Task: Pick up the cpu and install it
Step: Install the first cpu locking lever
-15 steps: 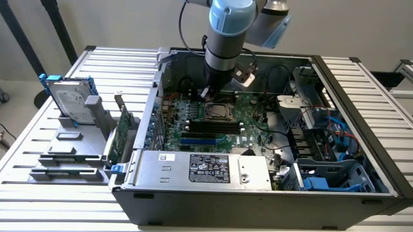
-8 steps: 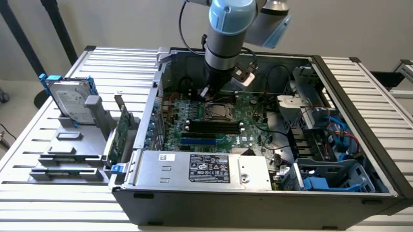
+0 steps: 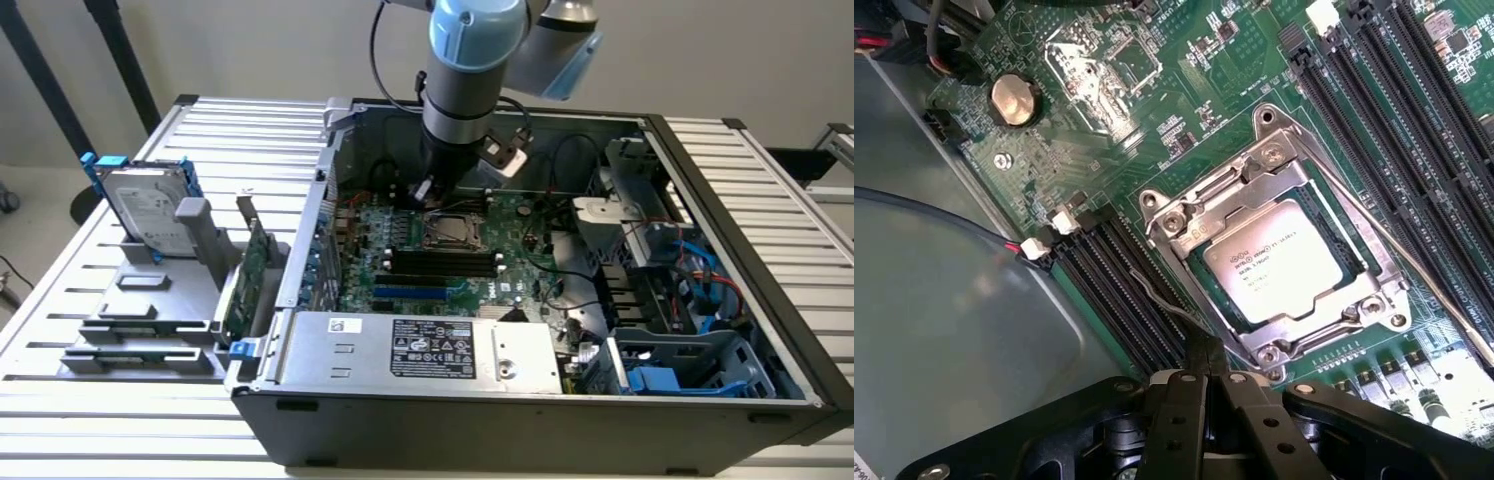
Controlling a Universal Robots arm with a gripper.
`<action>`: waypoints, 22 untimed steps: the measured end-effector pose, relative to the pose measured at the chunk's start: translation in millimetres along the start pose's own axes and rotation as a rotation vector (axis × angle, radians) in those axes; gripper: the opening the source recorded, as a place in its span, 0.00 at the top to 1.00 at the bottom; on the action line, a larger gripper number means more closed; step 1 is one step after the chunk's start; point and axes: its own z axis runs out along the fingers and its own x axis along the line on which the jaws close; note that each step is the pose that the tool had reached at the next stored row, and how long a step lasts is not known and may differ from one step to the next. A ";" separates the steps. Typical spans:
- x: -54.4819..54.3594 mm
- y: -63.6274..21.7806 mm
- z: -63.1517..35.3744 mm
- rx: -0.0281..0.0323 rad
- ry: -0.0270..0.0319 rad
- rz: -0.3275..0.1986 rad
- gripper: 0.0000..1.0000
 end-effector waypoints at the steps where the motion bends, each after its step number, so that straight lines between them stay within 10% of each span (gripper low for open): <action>1: 0.1 0.0 0.1 -0.0026 0.0021 -0.001 0.89; 8: 1.0 -1.1 1.4 -0.0131 0.0102 -0.006 0.89; 22: 0.7 -1.1 2.5 -0.0160 0.0066 -0.008 0.89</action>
